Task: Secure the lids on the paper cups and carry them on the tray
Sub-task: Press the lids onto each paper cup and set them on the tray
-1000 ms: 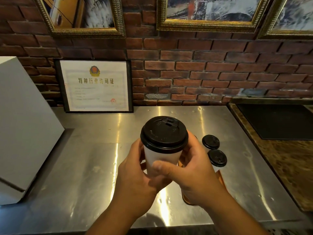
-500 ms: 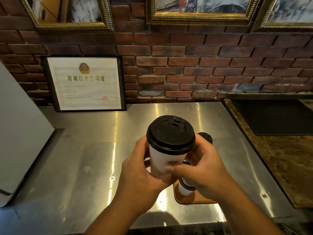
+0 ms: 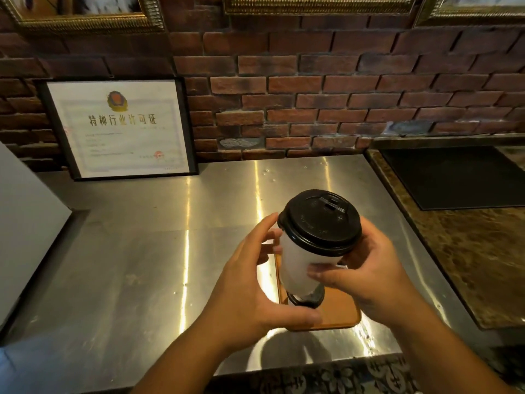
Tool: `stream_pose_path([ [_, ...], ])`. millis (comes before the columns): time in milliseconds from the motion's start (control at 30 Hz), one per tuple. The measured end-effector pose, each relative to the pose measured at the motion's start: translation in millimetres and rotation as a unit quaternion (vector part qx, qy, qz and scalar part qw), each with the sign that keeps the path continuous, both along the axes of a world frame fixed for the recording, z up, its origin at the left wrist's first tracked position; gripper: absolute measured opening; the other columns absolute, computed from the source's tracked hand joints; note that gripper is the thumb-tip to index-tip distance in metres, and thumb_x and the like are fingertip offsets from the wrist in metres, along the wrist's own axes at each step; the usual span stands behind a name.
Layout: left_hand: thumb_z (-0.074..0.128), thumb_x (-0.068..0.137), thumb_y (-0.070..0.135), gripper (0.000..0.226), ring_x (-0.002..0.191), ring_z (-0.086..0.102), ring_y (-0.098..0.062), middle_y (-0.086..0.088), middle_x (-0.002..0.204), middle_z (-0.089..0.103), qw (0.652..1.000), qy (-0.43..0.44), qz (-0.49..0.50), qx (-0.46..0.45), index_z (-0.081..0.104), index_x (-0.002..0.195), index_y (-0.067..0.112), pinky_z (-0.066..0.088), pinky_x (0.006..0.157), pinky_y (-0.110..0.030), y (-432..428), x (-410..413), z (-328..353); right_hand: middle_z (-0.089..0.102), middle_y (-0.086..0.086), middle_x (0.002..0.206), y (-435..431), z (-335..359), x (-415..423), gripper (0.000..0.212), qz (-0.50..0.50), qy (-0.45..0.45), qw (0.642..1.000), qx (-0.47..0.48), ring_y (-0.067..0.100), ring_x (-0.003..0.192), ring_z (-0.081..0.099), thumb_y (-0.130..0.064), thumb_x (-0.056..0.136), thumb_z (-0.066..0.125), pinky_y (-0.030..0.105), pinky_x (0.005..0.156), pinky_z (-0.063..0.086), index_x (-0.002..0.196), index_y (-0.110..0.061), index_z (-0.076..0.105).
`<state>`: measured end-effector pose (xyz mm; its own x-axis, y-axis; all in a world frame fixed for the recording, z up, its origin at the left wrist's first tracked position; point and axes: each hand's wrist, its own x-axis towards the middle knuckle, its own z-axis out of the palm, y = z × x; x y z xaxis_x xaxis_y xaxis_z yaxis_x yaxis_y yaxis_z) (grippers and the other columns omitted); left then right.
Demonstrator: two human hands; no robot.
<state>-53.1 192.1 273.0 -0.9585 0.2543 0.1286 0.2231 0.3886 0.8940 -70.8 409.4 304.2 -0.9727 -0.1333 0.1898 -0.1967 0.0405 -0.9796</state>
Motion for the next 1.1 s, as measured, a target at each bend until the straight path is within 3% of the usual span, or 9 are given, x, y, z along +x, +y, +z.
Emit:
stream_pose_path([
  [100, 0.083, 0.057, 0.083, 0.112, 0.13, 0.051, 0.005, 0.041, 0.142, 0.044, 0.997, -0.075, 0.015, -0.004, 0.021, 0.15, 0.07, 0.048, 0.1, -0.017, -14, -3, -23, 0.074, -0.003, 0.127, 25, -10, -2, 0.081, -0.023, -0.007, 1.0, 0.002, 0.016, 0.121, 0.07, -0.055, 0.05, 0.102, 0.027, 0.093, 0.061, 0.123, -0.046, 0.069],
  [200, 0.055, 0.084, 0.084, 0.065, 0.124, 0.059, -0.008, 0.023, 0.14, 0.055, 0.983, -0.141, 0.118, -0.002, 0.037, 0.142, 0.061, 0.05, 0.079, -0.008, -24, -10, -65, 0.074, -0.003, 0.128, 51, -28, 0, 0.084, -0.041, -0.021, 0.999, 0.016, 0.016, 0.122, 0.069, -0.055, 0.048, 0.102, 0.029, 0.097, 0.06, 0.125, -0.045, 0.069],
  [267, 0.056, 0.091, 0.073, 0.058, 0.122, 0.063, -0.015, 0.01, 0.139, 0.06, 0.965, -0.179, 0.189, -0.035, 0.046, 0.143, 0.047, 0.047, 0.067, -0.005, -35, -13, -103, 0.074, -0.004, 0.127, 66, -44, 2, 0.084, -0.06, -0.037, 0.997, 0.024, 0.014, 0.121, 0.07, -0.051, 0.048, 0.103, 0.027, 0.097, 0.06, 0.125, -0.045, 0.069],
  [433, 0.087, 0.084, 0.047, 0.082, 0.131, 0.059, -0.025, -0.003, 0.15, 0.057, 0.921, -0.239, 0.183, -0.248, 0.049, 0.153, 0.026, 0.053, 0.103, -0.039, -66, -4, -183, 0.078, -0.006, 0.119, 97, -92, 7, 0.077, -0.089, -0.077, 0.992, 0.036, 0.011, 0.113, 0.073, -0.026, 0.047, 0.1, 0.019, 0.085, 0.061, 0.115, -0.048, 0.073],
  [567, 0.088, 0.077, 0.057, 0.09, 0.127, 0.062, -0.025, -0.002, 0.149, 0.058, 0.896, -0.249, 0.155, -0.334, 0.051, 0.152, 0.024, 0.054, 0.107, -0.044, -76, 1, -212, 0.076, -0.004, 0.126, 114, -133, 9, 0.093, -0.107, -0.109, 0.986, 0.068, 0.015, 0.121, 0.071, -0.049, 0.044, 0.106, 0.033, 0.095, 0.06, 0.128, -0.039, 0.068],
  [700, 0.086, 0.07, 0.071, 0.1, 0.132, 0.057, -0.028, -0.006, 0.151, 0.057, 0.898, -0.235, 0.123, -0.351, 0.052, 0.149, 0.02, 0.051, 0.111, -0.047, -75, 0, -226, 0.073, -0.01, 0.13, 120, -173, 7, 0.092, -0.107, -0.133, 0.981, 0.095, 0.009, 0.121, 0.07, -0.054, 0.05, 0.104, 0.023, 0.094, 0.059, 0.132, -0.045, 0.063],
  [800, 0.075, 0.065, 0.087, 0.126, 0.154, 0.03, -0.031, -0.007, 0.171, 0.027, 0.883, -0.229, 0.1, -0.396, 0.031, 0.164, 0.023, 0.033, 0.124, -0.051, -66, -7, -231, 0.073, -0.009, 0.13, 123, -201, 2, 0.092, -0.1, -0.154, 0.977, 0.105, 0.011, 0.121, 0.07, -0.052, 0.051, 0.105, 0.033, 0.099, 0.058, 0.131, -0.045, 0.062],
  [967, 0.058, 0.062, 0.1, 0.135, 0.157, 0.015, -0.035, -0.006, 0.173, 0.012, 0.841, -0.25, 0.106, -0.468, 0.01, 0.167, 0.03, 0.027, 0.124, -0.062, -52, -18, -236, 0.073, -0.014, 0.128, 126, -234, -7, 0.092, -0.095, -0.192, 0.969, 0.12, 0.003, 0.118, 0.069, -0.053, 0.046, 0.105, 0.014, 0.091, 0.057, 0.127, -0.048, 0.062],
  [1100, 0.054, 0.063, 0.102, 0.141, 0.16, -0.002, -0.04, -0.008, 0.175, -0.009, 0.809, -0.266, 0.069, -0.52, -0.007, 0.168, 0.029, 0.02, 0.126, -0.064, -51, -16, -247, 0.071, -0.014, 0.131, 127, -250, -12, 0.091, -0.082, -0.211, 0.965, 0.129, 0.003, 0.121, 0.067, -0.048, 0.051, 0.104, 0.019, 0.091, 0.057, 0.13, -0.049, 0.059],
])
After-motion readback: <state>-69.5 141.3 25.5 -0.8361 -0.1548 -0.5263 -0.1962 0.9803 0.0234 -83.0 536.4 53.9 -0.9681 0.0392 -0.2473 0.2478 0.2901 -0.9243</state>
